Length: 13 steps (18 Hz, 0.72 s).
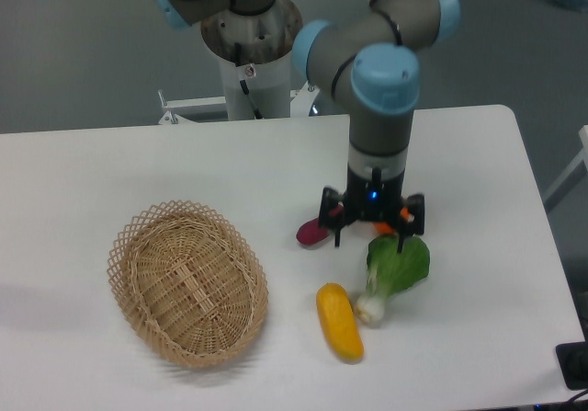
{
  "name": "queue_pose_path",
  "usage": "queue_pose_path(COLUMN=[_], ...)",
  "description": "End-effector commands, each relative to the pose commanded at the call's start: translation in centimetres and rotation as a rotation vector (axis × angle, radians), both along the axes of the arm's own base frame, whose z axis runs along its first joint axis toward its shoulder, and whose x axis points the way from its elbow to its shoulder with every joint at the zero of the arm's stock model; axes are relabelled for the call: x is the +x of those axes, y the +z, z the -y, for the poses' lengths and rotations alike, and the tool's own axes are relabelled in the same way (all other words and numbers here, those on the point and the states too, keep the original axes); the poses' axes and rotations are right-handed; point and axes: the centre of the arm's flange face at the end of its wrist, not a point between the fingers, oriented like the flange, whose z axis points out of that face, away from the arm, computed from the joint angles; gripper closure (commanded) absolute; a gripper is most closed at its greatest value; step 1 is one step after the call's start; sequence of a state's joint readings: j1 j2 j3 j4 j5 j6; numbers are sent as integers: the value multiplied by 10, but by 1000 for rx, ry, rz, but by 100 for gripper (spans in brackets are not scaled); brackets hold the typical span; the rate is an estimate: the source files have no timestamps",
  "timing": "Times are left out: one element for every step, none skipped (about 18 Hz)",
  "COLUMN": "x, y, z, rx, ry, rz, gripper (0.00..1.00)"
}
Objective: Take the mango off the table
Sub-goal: 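Lower the open gripper down over the yellow mango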
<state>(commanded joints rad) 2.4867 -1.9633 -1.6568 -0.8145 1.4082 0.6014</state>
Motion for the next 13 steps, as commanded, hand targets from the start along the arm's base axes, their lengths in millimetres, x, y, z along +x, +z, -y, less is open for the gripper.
queue_pose_path(x=[-1,-5,-9,-7,-8,-10,-9,-8,-9,-8,-8,-6,-2], y=[-11,-19,-26,-34,-42,-50,-52,-56,-61,-68,-76,-80,-83], z=[-4,-7,-15,-26,-32,-35,-37,-39,-41,-41,-41,-43,-45], rx=[-8,-12,-15,-19,-21,-22,-15,-9,2,1,-15,-26,-39], ry=[1,-1,-1,-3,2,11,12,7,9,8,9,6,2], rz=[14,20,23,33,34,34,28,20,8,7,10,6,1], gripper=[0,0,0,0,0,0,0,0,0,0,0,0,0])
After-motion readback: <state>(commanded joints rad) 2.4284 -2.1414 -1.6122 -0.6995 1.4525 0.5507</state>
